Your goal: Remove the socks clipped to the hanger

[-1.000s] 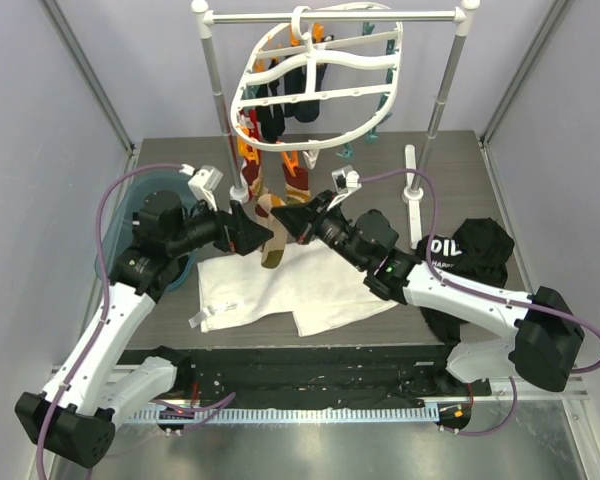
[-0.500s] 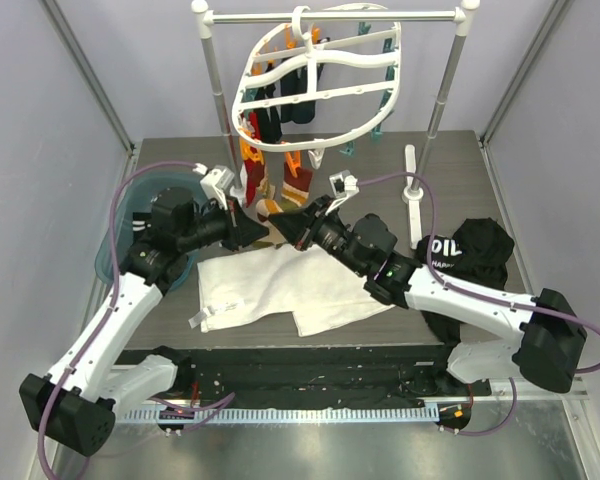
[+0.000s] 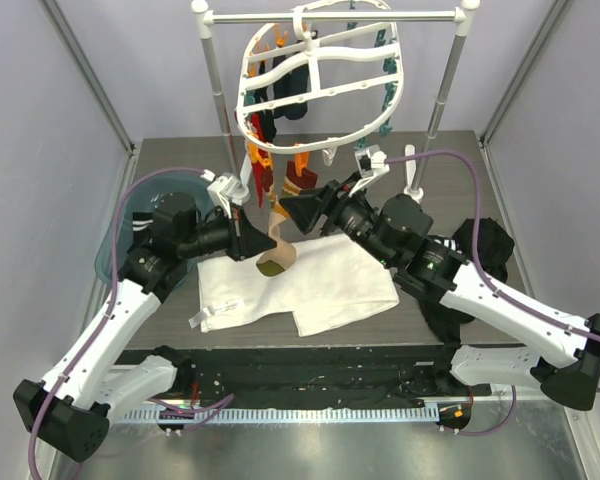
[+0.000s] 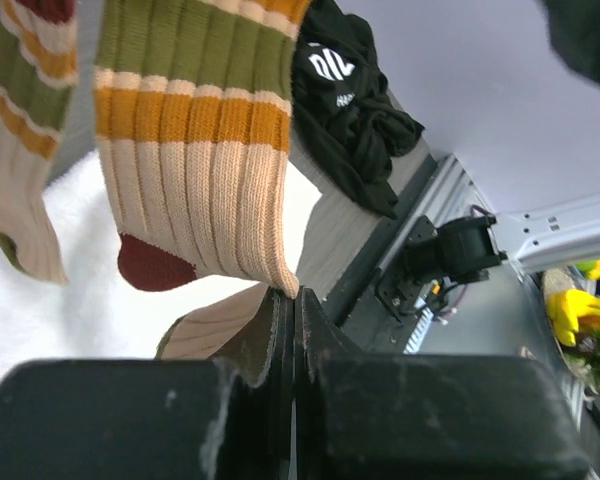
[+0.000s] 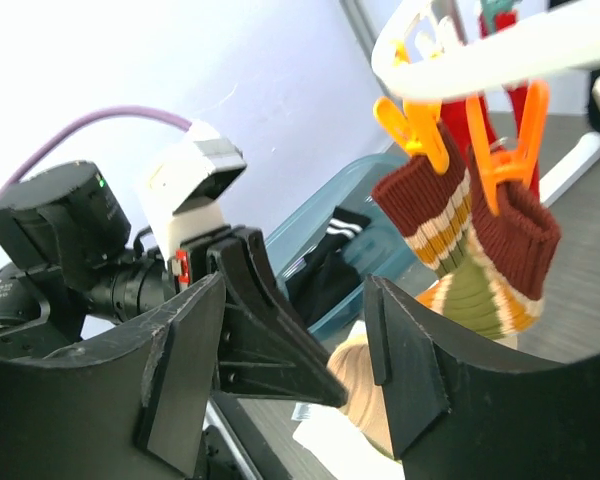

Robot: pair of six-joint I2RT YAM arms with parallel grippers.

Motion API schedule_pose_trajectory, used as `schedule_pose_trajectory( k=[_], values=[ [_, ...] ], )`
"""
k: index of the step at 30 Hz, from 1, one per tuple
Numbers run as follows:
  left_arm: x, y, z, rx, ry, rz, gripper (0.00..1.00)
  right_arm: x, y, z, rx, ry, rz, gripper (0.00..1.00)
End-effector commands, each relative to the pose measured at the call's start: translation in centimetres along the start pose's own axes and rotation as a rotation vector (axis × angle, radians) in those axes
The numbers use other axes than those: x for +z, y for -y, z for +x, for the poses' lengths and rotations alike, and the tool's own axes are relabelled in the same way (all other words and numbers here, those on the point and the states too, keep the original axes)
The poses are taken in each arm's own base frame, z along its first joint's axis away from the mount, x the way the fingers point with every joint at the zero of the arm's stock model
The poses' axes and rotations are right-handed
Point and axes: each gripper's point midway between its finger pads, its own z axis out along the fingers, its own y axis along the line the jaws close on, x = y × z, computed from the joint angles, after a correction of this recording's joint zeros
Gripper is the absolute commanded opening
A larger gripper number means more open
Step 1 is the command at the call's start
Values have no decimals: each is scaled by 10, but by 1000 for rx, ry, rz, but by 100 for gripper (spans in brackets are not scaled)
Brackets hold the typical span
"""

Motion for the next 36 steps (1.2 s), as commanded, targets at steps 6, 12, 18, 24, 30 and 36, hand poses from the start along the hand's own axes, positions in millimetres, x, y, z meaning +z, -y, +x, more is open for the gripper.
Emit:
schedule_pose_trajectory(
  k=[6, 12, 18, 24, 30, 36],
  values=[
    [-21, 47, 0, -6, -42, 175, 0, -1, 2, -57, -156, 69, 125, 75],
    [-31, 58, 4, -2, -64, 207, 0, 13, 12, -64, -176, 50, 178, 78],
    [-36, 64, 3, -1, -63, 214, 0, 21, 26, -71, -160, 54, 213, 77],
    [-38, 69, 2, -11, -63, 237, 0, 31, 39, -67, -142, 34, 204, 76],
    [-37, 71, 0, -12, -60, 249, 0, 40, 41, -68, -160, 44, 178, 76],
    [-36, 70, 1, -17, -61, 252, 0, 50, 49, -59, -175, 22, 176, 73]
  ],
)
